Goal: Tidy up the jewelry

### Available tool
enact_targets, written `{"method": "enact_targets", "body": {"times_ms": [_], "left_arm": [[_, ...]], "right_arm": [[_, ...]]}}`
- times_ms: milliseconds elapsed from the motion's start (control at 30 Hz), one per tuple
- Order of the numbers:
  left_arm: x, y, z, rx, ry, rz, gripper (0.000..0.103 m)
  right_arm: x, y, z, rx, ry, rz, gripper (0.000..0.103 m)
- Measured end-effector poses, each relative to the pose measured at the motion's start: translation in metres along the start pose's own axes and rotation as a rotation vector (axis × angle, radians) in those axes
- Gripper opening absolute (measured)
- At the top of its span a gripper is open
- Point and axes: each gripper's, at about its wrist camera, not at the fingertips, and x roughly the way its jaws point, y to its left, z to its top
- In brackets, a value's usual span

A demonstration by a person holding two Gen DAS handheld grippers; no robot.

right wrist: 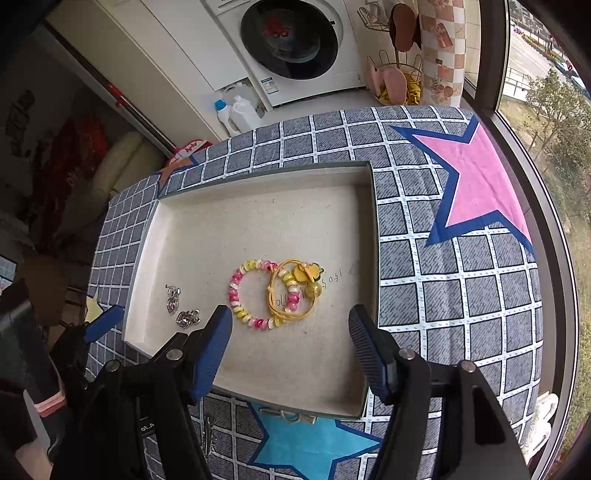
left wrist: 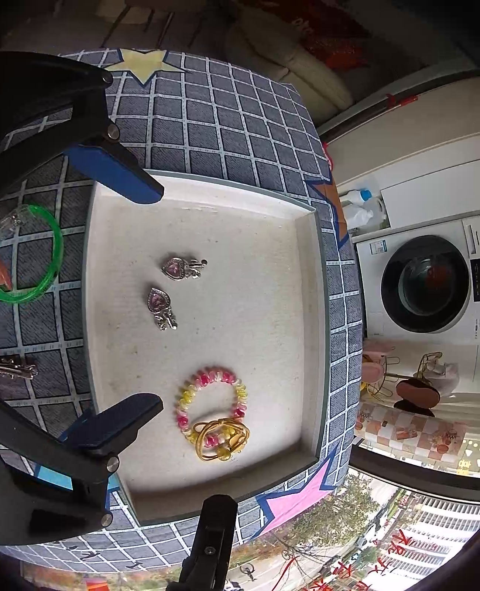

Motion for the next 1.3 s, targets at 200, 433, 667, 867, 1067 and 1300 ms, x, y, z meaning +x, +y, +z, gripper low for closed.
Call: {"method": "enact_targets", "body": {"times_ms": [200, 433, 667, 867, 1067, 1300], "left_arm": [[-0.023, 0.023, -0.031, -0.042, 0.016, -0.01, 0.103], [-0.042, 0.059, -0.075, -0.08, 0.05, 0.039, 0.103], [-0.051, 0.081, -0.115, -0.103, 0.095, 0.055, 0.103], [-0.054, 0.086, -0.143, -0.094, 0.134, 0.048, 0.103], [-0.046, 0.08, -0.167, -0.054, 0.183, 0.021, 0.103], [-0.037, 0.074, -0.182, -0.031, 0.218, -0.013, 0.103]], "right_arm": [[-0.018, 0.011, -0.025, -0.004, -0.001, 0.027, 0.082], [-0.028, 0.026, -0.064, -0.024, 0.026, 0.02, 0.082], [-0.029, 0.031, -0.098, 0.007, 0.058, 0.027, 0.092], [-0.029, 0.038, -0.122, 0.002, 0.094, 0.016, 0.092], [-0.024, 0.049, -0.156, -0.017, 0.166, -0.002, 0.092], [-0.014, 0.06, -0.203, -0.049, 0.248, -0.046, 0.092]]}}
